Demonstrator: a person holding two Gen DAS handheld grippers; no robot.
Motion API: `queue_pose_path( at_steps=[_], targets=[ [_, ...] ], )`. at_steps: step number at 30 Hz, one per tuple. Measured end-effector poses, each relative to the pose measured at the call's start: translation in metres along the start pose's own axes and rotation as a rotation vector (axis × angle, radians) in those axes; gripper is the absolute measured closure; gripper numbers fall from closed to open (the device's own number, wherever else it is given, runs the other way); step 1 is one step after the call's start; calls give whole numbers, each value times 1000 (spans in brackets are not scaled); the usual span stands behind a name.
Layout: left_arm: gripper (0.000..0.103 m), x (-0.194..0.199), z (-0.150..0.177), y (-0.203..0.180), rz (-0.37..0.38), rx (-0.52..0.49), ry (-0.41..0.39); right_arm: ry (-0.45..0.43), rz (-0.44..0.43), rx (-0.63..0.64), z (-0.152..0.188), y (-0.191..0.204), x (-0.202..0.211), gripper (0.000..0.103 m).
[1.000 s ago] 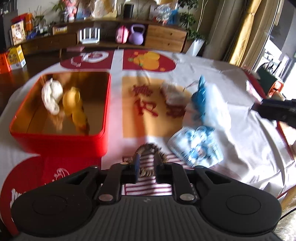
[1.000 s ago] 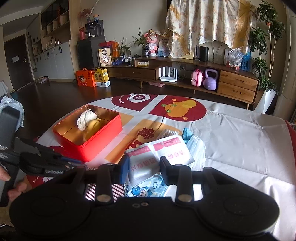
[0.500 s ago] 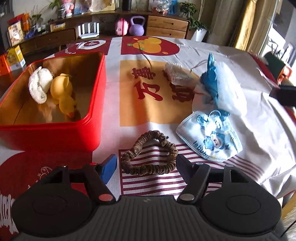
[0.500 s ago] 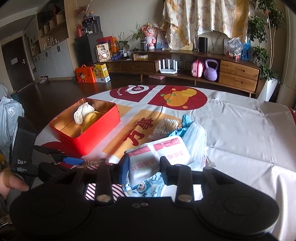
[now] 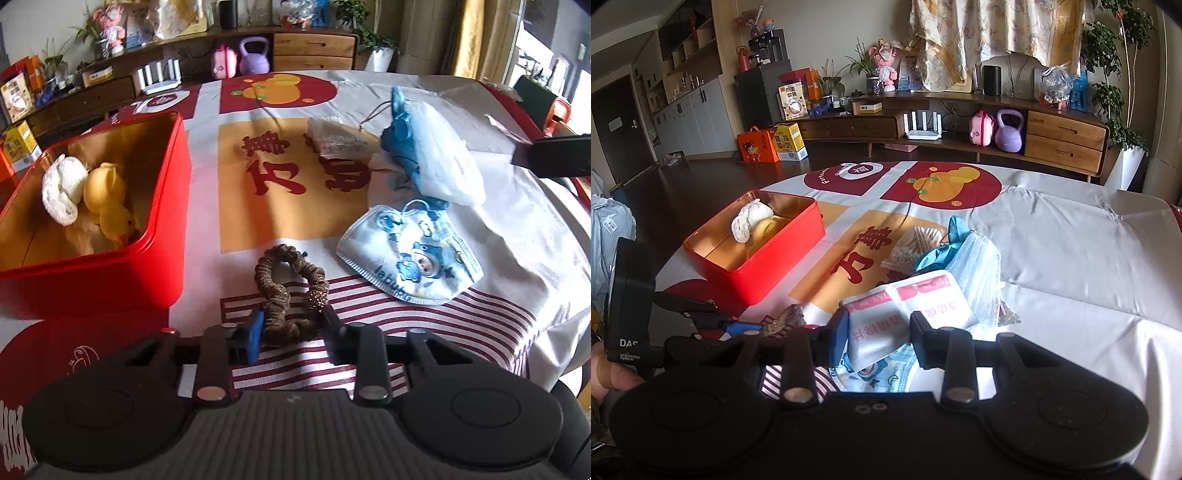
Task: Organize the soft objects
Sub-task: 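Carry bracelet with left tool while right tool carries sachets into red tin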
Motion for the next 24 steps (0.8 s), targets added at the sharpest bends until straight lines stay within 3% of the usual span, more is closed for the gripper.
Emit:
queue_pose_path(
  at_steps=[1,5,24],
  targets=[
    [80,1,0,-1,4,-3,-3,-1,1,-1,0,0,0,68],
    [86,4,0,-1,-1,-5,-18,-1,3,2,0,0,0,68],
    [88,75,-42,32,16,78,-139,-16,-35,85,-23,41,7,68]
  ],
)
Point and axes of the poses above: each gripper's, at about its wrist camera, not at the fingertips, and x roughly against the way its jaws point, y to its left, z to its underside, the point moved 6 cm from there along -x, roughly the way its jaws point, and after that the axes turned 9 degrees about -z, right-handed, at the moved point
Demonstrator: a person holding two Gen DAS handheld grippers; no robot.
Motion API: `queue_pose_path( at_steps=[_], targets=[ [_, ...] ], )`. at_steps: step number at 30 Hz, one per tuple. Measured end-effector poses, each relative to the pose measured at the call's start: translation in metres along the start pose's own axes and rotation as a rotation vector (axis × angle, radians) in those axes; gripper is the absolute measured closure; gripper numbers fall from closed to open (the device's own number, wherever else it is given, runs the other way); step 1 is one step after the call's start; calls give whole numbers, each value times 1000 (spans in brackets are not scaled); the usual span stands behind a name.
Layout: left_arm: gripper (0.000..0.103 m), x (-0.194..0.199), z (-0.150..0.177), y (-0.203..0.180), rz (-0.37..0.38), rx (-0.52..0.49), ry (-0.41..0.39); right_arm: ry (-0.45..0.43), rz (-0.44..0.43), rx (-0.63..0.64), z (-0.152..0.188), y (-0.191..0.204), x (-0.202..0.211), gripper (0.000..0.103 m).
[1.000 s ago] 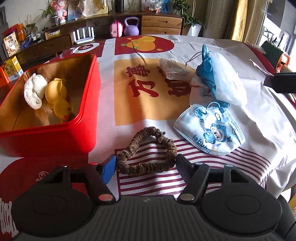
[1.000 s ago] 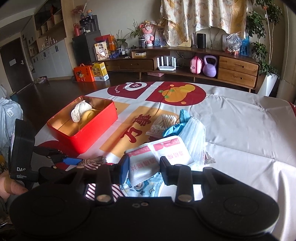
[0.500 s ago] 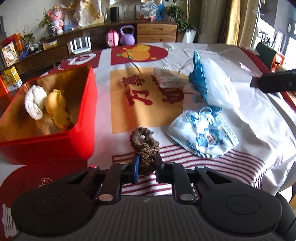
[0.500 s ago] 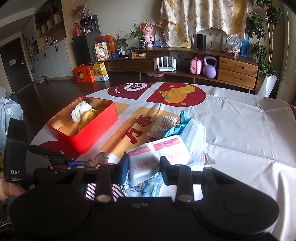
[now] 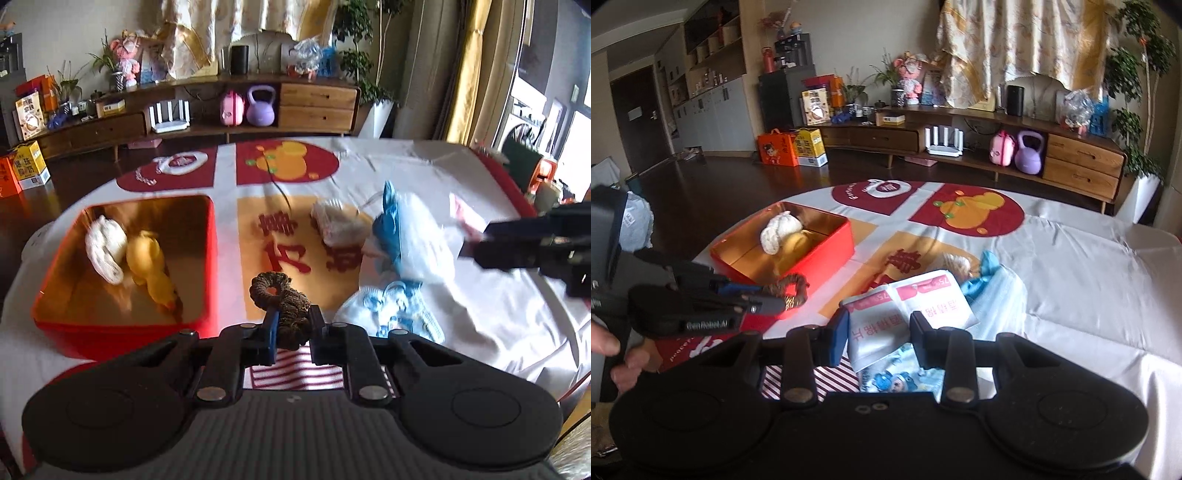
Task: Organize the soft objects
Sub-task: 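Carry bracelet with left tool while right tool carries sachets into red tin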
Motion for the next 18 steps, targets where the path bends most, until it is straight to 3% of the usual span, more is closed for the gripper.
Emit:
queue_pose_path(
  at_steps=[18],
  targets=[
    [87,34,-37,72,-78,44,-56,-7,-89,158,-57,79,-38,68]
  ],
)
Point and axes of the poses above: each gripper's, at about its wrist camera, not at the fingertips, and x roughly against the way its jaws point, y to its left, z to its underside, the point moved 6 cm from there along -x, roughly the way its jaws point, and after that the axes turned 9 degrees about -z, right-handed, at the moved point
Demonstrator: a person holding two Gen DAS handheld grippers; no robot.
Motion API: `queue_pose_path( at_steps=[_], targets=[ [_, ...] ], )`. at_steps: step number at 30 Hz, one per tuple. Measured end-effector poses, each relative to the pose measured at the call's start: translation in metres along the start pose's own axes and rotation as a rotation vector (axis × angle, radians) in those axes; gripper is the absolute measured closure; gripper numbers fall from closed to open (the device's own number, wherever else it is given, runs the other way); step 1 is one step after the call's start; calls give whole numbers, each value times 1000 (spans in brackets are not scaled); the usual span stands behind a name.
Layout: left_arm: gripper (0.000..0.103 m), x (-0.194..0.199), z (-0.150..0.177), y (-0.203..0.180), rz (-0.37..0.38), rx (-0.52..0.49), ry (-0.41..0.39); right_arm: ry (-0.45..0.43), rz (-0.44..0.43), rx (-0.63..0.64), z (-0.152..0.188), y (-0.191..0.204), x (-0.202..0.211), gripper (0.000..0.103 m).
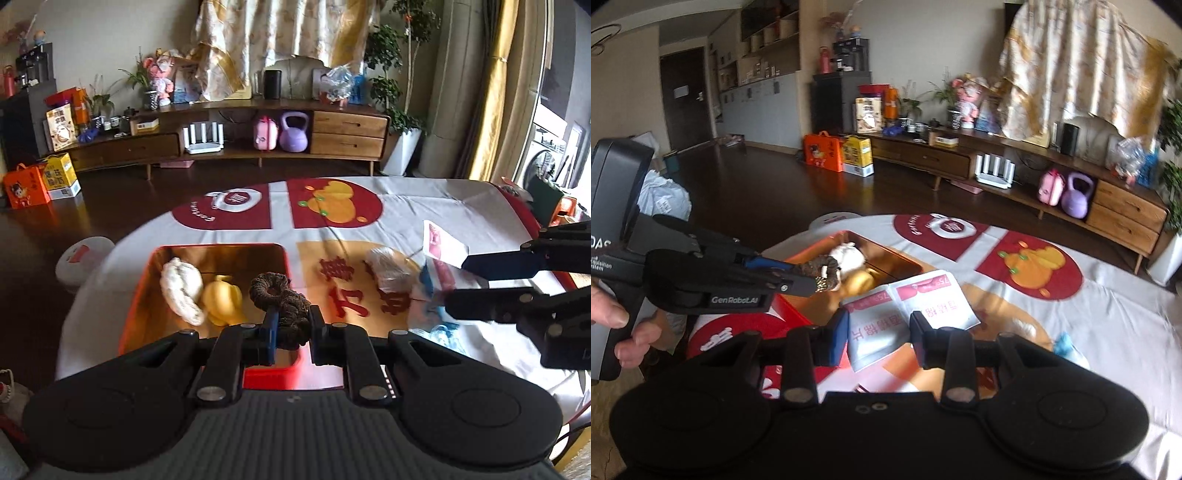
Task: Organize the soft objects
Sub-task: 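Carry bracelet with left tool while right tool carries sachets into red tin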
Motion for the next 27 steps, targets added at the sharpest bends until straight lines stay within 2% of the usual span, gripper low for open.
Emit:
queue_pose_path(
  at_steps=[15,27],
  targets=[
    [87,-29,-2,68,-74,16,61,40,-66,45,-33,25,-69,68],
    [87,-82,12,86,-98,-22,158,118,-63,49,-36,11,-142,68]
  ],
)
Point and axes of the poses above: each gripper's, at about its wrist camera, not at the fingertips, and x roughly against the way its jaws point, y to its left, z to its underside, the point moved 6 cm from there along -x, roughly the way its jaws point, and after that the axes turned 9 degrees about -z, right-handed, at the moved point
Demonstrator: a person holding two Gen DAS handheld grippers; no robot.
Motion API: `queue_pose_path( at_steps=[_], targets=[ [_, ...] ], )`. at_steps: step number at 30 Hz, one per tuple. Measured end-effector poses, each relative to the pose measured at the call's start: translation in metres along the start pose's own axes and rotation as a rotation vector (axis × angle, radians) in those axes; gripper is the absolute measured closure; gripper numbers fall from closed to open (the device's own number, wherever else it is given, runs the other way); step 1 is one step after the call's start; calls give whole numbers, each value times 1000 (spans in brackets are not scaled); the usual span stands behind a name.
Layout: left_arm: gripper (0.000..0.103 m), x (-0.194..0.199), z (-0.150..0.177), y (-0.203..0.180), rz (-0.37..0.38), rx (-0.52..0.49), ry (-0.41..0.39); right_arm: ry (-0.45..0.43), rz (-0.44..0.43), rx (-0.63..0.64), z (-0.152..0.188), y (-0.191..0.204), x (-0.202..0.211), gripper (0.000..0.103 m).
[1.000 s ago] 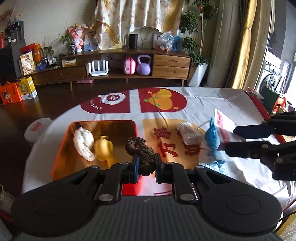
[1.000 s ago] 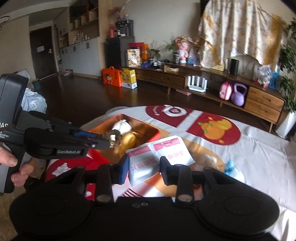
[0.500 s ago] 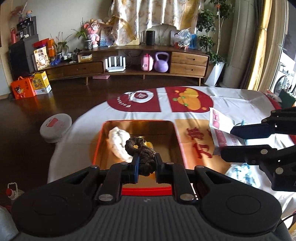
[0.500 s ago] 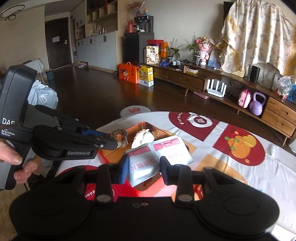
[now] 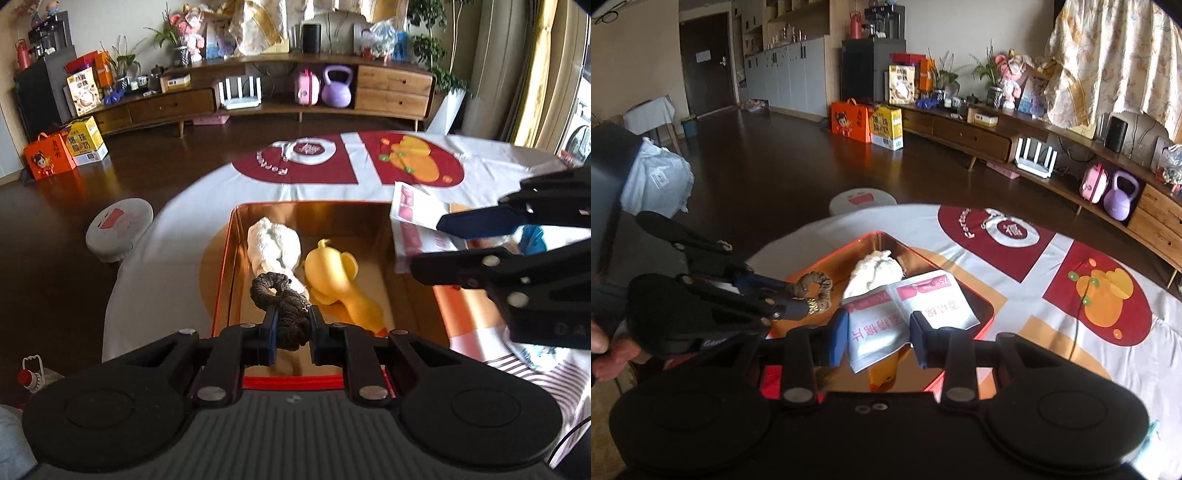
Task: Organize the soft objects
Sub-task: 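Carry bracelet with left tool while right tool carries sachets into red tin, then open both tools to release bracelet and sachets in the tin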
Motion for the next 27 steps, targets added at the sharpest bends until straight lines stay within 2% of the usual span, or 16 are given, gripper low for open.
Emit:
queue_pose_path(
  at_steps=[10,20,27],
  targets=[
    [87,-47,3,3,-41,-45,79,92,-11,-2,13,-17,-55,68],
    [87,-67,8,1,-25,-42,136,145,-13,-3,26,-19,-76,67],
    [87,-74,11,-2,-24,-54,164,156,-6,-50,32,-24,-79,64]
  ],
)
Point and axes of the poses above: each gripper's, at about its wrist camera, not at the fingertips, and x roughly against the way its jaws point, y to its left, z to its underside, the point moved 6 cm from there along -x, roughly the way its jaws point, and after that the axes turned 9 degrees about -z, right-handed, at the moved point
